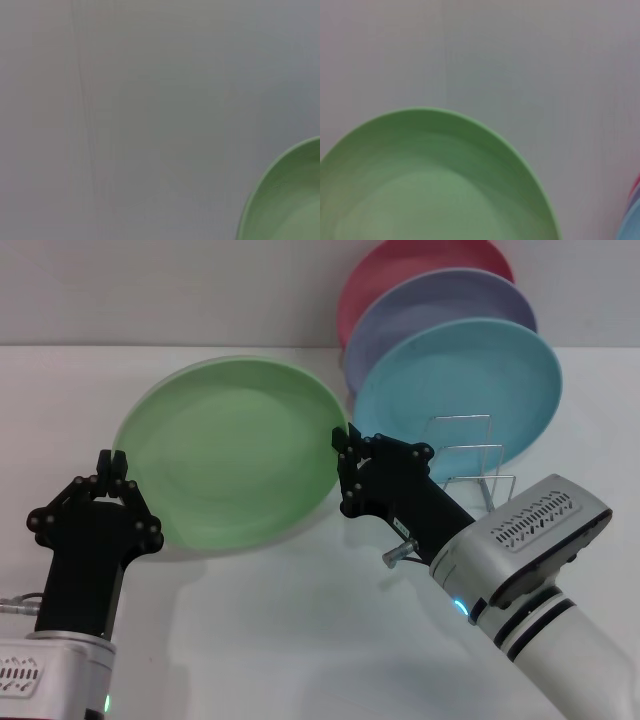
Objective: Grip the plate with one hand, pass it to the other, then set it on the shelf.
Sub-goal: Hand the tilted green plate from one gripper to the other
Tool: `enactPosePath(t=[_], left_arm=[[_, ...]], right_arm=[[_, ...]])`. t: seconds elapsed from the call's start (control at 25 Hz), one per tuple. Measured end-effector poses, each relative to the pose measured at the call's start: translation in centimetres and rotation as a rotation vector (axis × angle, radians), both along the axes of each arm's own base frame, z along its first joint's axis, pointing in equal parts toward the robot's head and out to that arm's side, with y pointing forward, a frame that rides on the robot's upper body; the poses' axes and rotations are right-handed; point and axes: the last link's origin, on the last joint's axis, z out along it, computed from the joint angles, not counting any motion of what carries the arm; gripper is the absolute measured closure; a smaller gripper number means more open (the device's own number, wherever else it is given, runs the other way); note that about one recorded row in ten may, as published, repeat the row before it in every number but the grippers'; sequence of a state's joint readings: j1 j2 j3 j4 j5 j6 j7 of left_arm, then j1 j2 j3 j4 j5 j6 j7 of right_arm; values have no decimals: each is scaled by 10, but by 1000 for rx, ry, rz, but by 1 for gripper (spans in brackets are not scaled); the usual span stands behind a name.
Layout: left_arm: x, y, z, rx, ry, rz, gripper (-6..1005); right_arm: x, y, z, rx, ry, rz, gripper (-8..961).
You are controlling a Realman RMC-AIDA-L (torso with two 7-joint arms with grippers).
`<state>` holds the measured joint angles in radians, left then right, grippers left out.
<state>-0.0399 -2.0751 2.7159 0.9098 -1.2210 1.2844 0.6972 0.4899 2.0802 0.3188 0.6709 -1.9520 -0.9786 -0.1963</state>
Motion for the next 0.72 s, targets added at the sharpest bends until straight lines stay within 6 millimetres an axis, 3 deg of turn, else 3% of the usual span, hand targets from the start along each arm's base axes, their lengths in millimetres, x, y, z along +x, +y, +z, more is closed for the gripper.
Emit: enactPosePath(t=[0.2, 0.72], left_arm=[[-3, 1, 2, 6, -24, -6, 970], [-4, 1, 7, 24, -65, -30, 609]], right_arm=[[1, 0, 1, 5, -2, -3, 920], [0, 4, 3, 20, 5, -10, 935]])
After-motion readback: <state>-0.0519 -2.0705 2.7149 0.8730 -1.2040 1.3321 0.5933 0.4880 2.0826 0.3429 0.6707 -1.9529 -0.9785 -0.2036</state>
